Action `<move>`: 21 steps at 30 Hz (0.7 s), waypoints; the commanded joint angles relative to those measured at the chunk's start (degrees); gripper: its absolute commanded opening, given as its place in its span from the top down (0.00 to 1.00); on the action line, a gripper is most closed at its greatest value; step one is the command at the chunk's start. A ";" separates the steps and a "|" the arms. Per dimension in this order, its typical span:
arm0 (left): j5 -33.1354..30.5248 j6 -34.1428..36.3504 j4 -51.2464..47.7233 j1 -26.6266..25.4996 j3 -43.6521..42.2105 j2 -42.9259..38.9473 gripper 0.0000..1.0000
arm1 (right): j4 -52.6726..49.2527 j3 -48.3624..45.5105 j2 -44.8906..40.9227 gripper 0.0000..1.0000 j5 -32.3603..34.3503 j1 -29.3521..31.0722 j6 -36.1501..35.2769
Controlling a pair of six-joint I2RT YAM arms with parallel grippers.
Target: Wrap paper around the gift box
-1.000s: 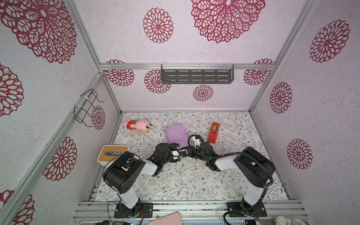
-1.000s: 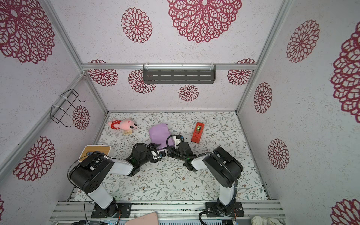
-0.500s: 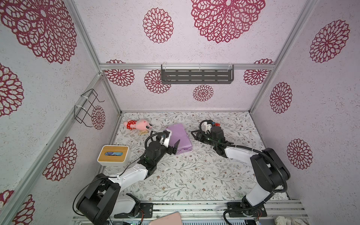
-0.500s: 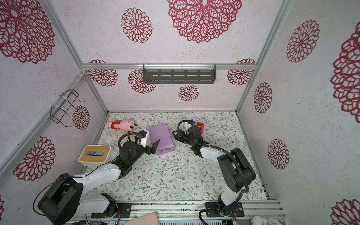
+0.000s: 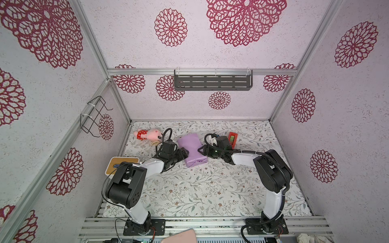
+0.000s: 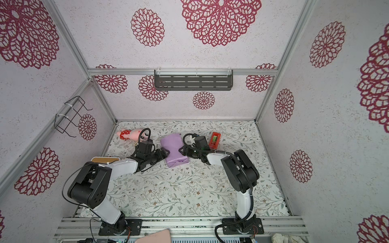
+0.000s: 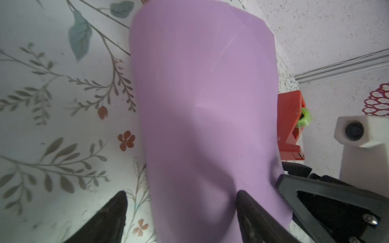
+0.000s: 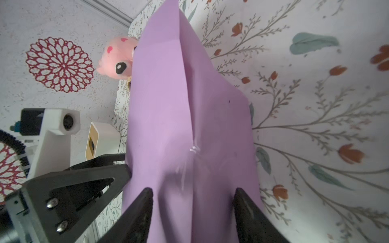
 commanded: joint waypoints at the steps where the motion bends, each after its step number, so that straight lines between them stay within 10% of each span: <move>1: 4.83 -2.20 2.29 -2.21 0.53 -0.29 0.17 | 2.06 -3.35 -4.90 0.42 -3.15 1.21 -0.53; 9: 2.61 -7.72 4.23 -9.10 -7.20 -6.83 0.20 | -1.13 -18.39 -20.59 0.36 4.94 4.24 -1.57; 15: -0.07 -7.71 2.64 -7.87 -11.26 -12.11 0.15 | -16.29 -24.55 -37.99 0.14 26.90 10.96 -24.66; 21: -1.28 -5.82 -0.22 -5.39 -12.52 -14.98 0.13 | -21.74 -18.98 -36.56 0.11 32.11 17.72 -39.11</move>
